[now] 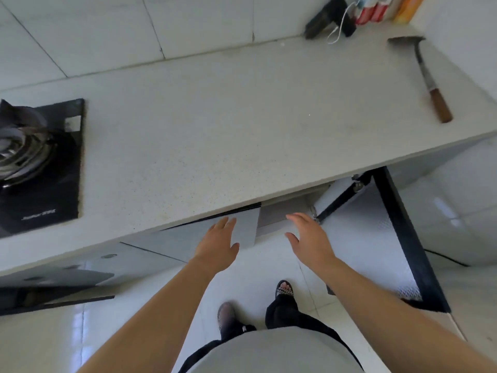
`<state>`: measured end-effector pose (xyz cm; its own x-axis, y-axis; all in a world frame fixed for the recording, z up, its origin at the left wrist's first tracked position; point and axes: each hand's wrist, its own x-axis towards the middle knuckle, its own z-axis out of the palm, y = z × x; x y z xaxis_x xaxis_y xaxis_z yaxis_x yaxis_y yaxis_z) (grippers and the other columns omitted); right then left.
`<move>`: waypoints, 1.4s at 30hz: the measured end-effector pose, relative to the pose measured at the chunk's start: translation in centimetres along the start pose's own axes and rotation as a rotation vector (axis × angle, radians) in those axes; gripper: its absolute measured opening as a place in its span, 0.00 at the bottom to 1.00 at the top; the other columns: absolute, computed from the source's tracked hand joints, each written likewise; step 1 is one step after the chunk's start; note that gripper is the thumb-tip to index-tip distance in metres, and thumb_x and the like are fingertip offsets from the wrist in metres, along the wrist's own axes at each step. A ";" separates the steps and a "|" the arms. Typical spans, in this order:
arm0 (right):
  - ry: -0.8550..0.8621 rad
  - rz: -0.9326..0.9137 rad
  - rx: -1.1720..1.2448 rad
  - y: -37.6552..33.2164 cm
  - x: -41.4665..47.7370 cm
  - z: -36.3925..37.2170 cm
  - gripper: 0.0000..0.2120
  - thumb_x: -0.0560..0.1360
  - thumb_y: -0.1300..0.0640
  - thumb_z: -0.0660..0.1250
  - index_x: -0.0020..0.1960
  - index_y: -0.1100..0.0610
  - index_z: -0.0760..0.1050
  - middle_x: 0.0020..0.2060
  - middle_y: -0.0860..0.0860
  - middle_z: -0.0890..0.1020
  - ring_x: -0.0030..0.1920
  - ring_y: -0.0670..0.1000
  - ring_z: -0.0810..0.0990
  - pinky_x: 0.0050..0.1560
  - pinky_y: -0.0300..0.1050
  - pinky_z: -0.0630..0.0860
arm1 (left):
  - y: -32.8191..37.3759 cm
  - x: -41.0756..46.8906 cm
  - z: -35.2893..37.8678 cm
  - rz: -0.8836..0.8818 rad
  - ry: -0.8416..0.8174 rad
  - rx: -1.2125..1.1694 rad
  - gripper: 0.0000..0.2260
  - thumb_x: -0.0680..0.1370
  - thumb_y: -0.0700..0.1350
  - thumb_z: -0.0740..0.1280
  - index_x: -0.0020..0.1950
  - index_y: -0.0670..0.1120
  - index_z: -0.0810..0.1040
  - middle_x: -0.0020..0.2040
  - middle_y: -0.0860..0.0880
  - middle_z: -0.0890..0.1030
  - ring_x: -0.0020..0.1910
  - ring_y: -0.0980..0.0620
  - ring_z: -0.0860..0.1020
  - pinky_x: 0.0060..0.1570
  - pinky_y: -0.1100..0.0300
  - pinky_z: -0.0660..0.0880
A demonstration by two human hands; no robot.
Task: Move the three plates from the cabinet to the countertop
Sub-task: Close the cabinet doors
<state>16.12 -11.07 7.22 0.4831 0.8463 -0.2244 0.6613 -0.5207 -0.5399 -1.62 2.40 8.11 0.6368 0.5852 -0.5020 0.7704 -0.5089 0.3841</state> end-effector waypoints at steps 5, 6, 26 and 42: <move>0.158 0.190 0.116 0.6 -4.1 -1.6 0.20 0.76 0.55 0.65 0.67 0.57 0.69 0.63 0.53 0.75 0.63 0.52 0.73 0.63 0.42 0.67 | 2.5 0.4 -2.0 0.180 -0.005 0.007 0.25 0.79 0.47 0.59 0.75 0.47 0.57 0.75 0.48 0.60 0.73 0.48 0.61 0.69 0.55 0.61; 0.183 0.228 0.129 0.8 -5.1 -1.8 0.20 0.76 0.55 0.65 0.67 0.56 0.69 0.62 0.52 0.76 0.62 0.52 0.73 0.63 0.43 0.68 | 3.1 0.6 -2.1 0.211 -0.009 0.011 0.24 0.79 0.47 0.59 0.75 0.48 0.58 0.75 0.48 0.61 0.72 0.48 0.62 0.69 0.55 0.62; 0.426 0.799 0.313 15.6 -22.3 -8.4 0.17 0.76 0.51 0.65 0.63 0.55 0.72 0.57 0.51 0.78 0.50 0.44 0.73 0.50 0.36 0.67 | 23.0 0.4 7.5 0.527 -0.194 0.016 0.19 0.78 0.49 0.61 0.69 0.49 0.68 0.70 0.48 0.69 0.68 0.49 0.68 0.67 0.58 0.63; 0.238 0.559 0.361 32.6 -23.4 -16.8 0.17 0.76 0.52 0.64 0.64 0.57 0.72 0.59 0.52 0.78 0.59 0.49 0.75 0.61 0.43 0.71 | 41.2 0.0 20.7 0.182 -0.059 -0.050 0.22 0.78 0.47 0.62 0.71 0.43 0.62 0.70 0.44 0.66 0.66 0.45 0.69 0.56 0.57 0.68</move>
<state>35.98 -49.69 8.50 0.8344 0.3940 -0.3855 0.0658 -0.7657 -0.6399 29.48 -31.60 7.92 0.7639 0.4474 -0.4650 0.6442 -0.5703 0.5096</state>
